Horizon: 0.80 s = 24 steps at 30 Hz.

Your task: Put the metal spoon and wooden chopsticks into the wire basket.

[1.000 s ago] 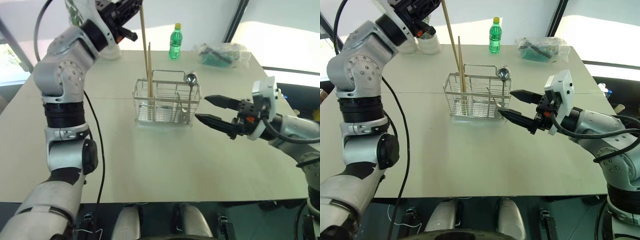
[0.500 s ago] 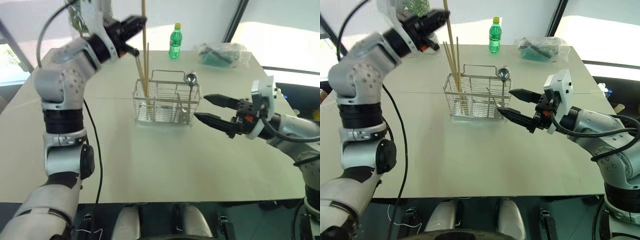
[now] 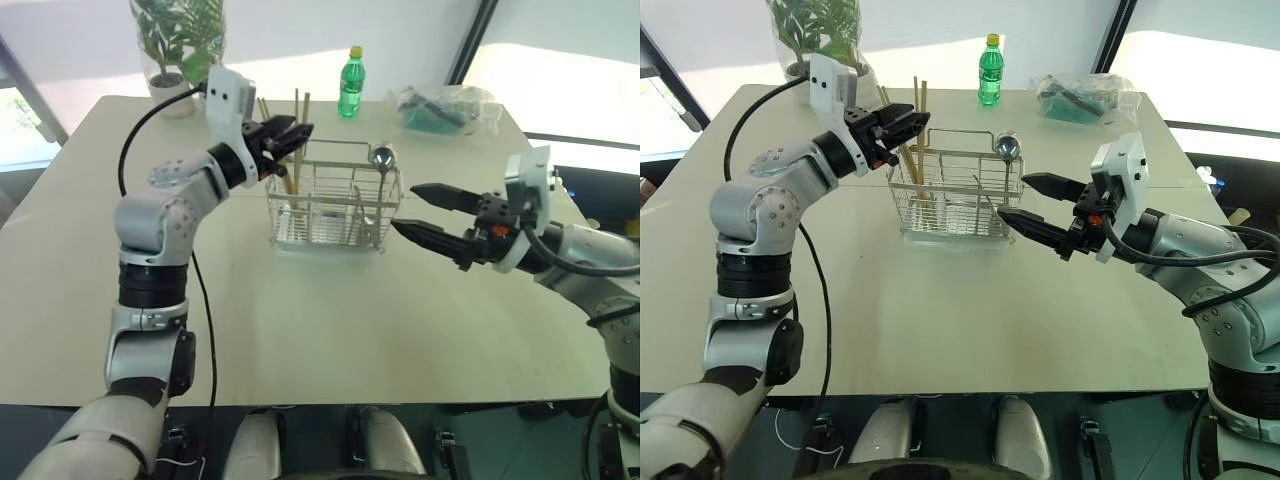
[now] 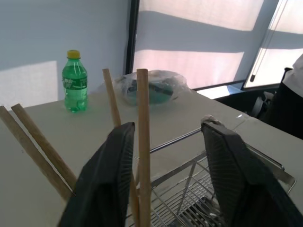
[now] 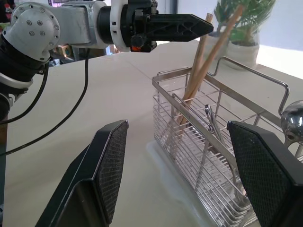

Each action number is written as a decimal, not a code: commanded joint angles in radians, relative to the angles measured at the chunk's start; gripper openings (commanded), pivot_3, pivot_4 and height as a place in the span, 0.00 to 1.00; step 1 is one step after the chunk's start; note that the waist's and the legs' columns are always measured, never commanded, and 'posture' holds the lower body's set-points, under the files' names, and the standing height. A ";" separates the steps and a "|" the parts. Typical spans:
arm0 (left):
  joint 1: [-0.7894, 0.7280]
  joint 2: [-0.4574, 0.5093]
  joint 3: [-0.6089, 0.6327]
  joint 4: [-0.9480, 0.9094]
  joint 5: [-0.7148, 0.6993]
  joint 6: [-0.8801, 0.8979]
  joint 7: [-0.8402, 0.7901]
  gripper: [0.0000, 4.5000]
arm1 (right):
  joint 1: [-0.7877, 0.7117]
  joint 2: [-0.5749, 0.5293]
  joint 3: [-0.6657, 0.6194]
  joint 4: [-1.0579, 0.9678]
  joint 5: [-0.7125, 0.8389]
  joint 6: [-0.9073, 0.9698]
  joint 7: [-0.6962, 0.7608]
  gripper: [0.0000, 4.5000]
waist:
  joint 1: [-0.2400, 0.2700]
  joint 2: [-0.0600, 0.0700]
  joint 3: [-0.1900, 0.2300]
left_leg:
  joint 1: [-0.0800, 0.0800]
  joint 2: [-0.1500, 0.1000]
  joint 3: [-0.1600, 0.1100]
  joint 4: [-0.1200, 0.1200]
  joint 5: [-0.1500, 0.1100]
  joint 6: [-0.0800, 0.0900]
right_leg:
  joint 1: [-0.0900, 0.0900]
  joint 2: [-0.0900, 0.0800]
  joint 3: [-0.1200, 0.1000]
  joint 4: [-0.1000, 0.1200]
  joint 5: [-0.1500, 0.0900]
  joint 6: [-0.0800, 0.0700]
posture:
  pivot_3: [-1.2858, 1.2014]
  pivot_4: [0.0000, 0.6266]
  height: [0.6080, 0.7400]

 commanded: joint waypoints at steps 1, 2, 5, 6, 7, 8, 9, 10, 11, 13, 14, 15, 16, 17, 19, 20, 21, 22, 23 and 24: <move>-0.020 0.017 0.069 -0.073 -0.042 -0.035 -0.003 0.95 | -0.005 -0.019 -0.015 0.007 -0.021 -0.027 0.030 0.77 | 0.000 0.000 0.000 | 0.000 0.000 0.000 0.000 0.000 0.000 | 0.000 0.000 0.000 0.000 0.000 0.000 | 0.52 0.24 0.83; -0.021 0.026 0.077 -0.079 -0.045 -0.042 -0.008 0.99 | -0.009 -0.020 -0.014 0.013 -0.025 -0.027 0.037 0.77 | 0.000 0.000 0.000 | 0.000 0.000 0.000 0.000 0.000 0.000 | 0.000 0.000 0.000 0.000 0.000 0.000 | 0.52 0.24 0.83; -0.023 0.064 0.076 -0.089 -0.028 -0.065 -0.025 0.99 | -0.024 -0.025 -0.002 0.038 -0.048 -0.039 0.066 0.77 | -0.001 0.000 0.000 | 0.000 0.000 0.000 0.000 0.000 0.000 | 0.000 0.000 0.000 0.000 0.000 0.000 | 0.52 0.24 0.83; -0.029 0.088 0.081 -0.090 -0.035 -0.054 -0.039 0.99 | -0.030 -0.029 0.005 0.049 -0.063 -0.048 0.081 0.77 | -0.001 0.000 0.000 | 0.000 0.000 0.000 0.000 0.000 0.000 | 0.000 0.000 0.000 0.000 0.000 0.000 | 0.52 0.24 0.83; -0.035 0.116 0.087 -0.088 -0.046 -0.035 -0.054 0.99 | -0.034 -0.032 0.012 0.061 -0.079 -0.057 0.095 0.77 | -0.001 0.000 0.000 | 0.000 0.000 0.000 0.000 0.000 0.000 | 0.000 0.000 0.000 0.000 0.000 0.000 | 0.52 0.24 0.83; -0.046 0.157 0.096 -0.084 -0.063 -0.003 -0.079 0.99 | -0.041 -0.038 0.018 0.078 -0.096 -0.068 0.111 0.77 | -0.002 0.000 0.000 | 0.000 0.000 0.000 0.000 0.000 0.000 | 0.000 0.000 0.000 0.000 0.000 0.000 | 0.52 0.24 0.83; -0.053 0.200 0.104 -0.080 -0.080 0.024 -0.109 0.99 | -0.047 -0.044 0.022 0.094 -0.112 -0.078 0.126 0.77 | -0.002 0.000 0.000 | 0.000 0.000 0.000 0.000 0.000 0.000 | 0.000 0.000 0.000 0.000 0.000 0.000 | 0.52 0.24 0.83; -0.052 0.257 0.112 -0.079 -0.096 0.045 -0.156 0.99 | -0.051 -0.053 0.025 0.113 -0.128 -0.091 0.147 0.77 | -0.003 0.000 0.000 | 0.000 0.000 0.000 0.000 0.000 0.000 | -0.001 0.000 0.000 0.000 0.000 0.000 | 0.52 0.24 0.83; -0.045 0.312 0.117 -0.079 -0.107 0.056 -0.203 0.99 | -0.054 -0.062 0.027 0.132 -0.143 -0.104 0.168 0.77 | -0.004 0.001 0.001 | 0.000 0.000 0.000 0.000 0.000 0.000 | -0.001 0.000 0.000 0.000 0.000 0.000 | 0.52 0.24 0.83; -0.009 0.426 0.120 -0.071 -0.101 0.046 -0.290 0.99 | -0.061 -0.081 0.033 0.176 -0.177 -0.135 0.209 0.77 | -0.006 0.001 0.001 | 0.000 0.000 0.001 -0.001 0.000 0.000 | -0.002 0.000 0.000 0.000 0.000 -0.001 | 0.52 0.24 0.83; 0.012 0.471 0.119 -0.066 -0.094 0.036 -0.323 0.99 | -0.066 -0.087 0.035 0.196 -0.190 -0.147 0.225 0.77 | -0.005 0.001 0.001 | 0.000 0.000 0.001 -0.001 0.000 0.000 | -0.002 0.000 0.000 0.000 0.000 -0.001 | 0.52 0.24 0.83; 0.046 0.520 0.121 -0.070 -0.087 0.019 -0.367 0.99 | -0.073 -0.093 0.037 0.218 -0.202 -0.160 0.242 0.77 | -0.005 0.002 0.001 | 0.000 0.000 0.001 -0.002 0.000 0.000 | -0.002 0.000 0.000 0.000 0.000 -0.001 | 0.52 0.24 0.83; 0.089 0.569 0.128 -0.084 -0.085 0.000 -0.416 0.99 | -0.084 -0.098 0.038 0.240 -0.210 -0.167 0.256 0.77 | -0.004 0.003 0.001 | 0.000 0.000 0.001 -0.002 0.000 0.000 | -0.002 0.000 0.000 0.000 0.000 -0.001 | 0.52 0.24 0.83; 0.130 0.607 0.137 -0.103 -0.085 -0.016 -0.455 0.99 | -0.092 -0.103 0.038 0.257 -0.216 -0.174 0.270 0.77 | -0.004 0.003 0.001 | 0.000 0.000 0.002 -0.002 0.000 0.000 | -0.002 0.000 0.001 0.000 -0.001 -0.001 | 0.52 0.24 0.83; 0.207 0.662 0.161 -0.147 -0.097 -0.034 -0.507 0.99 | -0.103 -0.111 0.041 0.283 -0.230 -0.188 0.295 0.77 | -0.001 0.003 0.002 | 0.000 0.001 0.002 -0.002 0.000 0.000 | -0.003 0.000 0.001 0.000 -0.001 -0.001 | 0.52 0.24 0.83; 0.238 0.678 0.175 -0.167 -0.104 -0.037 -0.520 0.99 | -0.107 -0.113 0.044 0.292 -0.238 -0.195 0.306 0.77 | 0.001 0.003 0.002 | 0.000 0.001 0.002 -0.002 0.000 0.000 | -0.004 0.000 0.001 0.000 -0.001 -0.001 | 0.52 0.24 0.83; 0.269 0.689 0.194 -0.184 -0.111 -0.038 -0.528 0.99 | -0.113 -0.113 0.049 0.299 -0.245 -0.202 0.316 0.77 | 0.001 0.003 0.002 | -0.001 0.001 0.002 -0.001 0.000 0.000 | -0.004 -0.001 0.001 0.000 -0.001 -0.001 | 0.52 0.24 0.83; 0.292 0.696 0.208 -0.196 -0.113 -0.039 -0.529 0.99 | -0.119 -0.111 0.052 0.304 -0.250 -0.207 0.323 0.77 | 0.001 0.003 0.002 | -0.002 0.000 0.002 -0.001 0.000 0.000 | -0.006 -0.001 0.001 0.000 -0.001 -0.002 | 0.52 0.24 0.83; 0.311 0.698 0.219 -0.203 -0.106 -0.049 -0.522 0.99 | -0.128 -0.104 0.054 0.304 -0.249 -0.206 0.325 0.77 | 0.001 0.003 0.002 | -0.002 0.000 0.002 -0.001 0.000 0.000 | -0.005 -0.002 0.001 -0.001 -0.001 -0.002 | 0.52 0.24 0.83; 0.325 0.702 0.228 -0.208 -0.103 -0.045 -0.510 0.99 | -0.134 -0.096 0.054 0.300 -0.246 -0.203 0.325 0.77 | 0.000 0.003 0.002 | -0.002 0.000 0.002 -0.001 0.000 0.000 | -0.005 -0.002 0.001 -0.001 -0.001 -0.002 | 0.52 0.24 0.83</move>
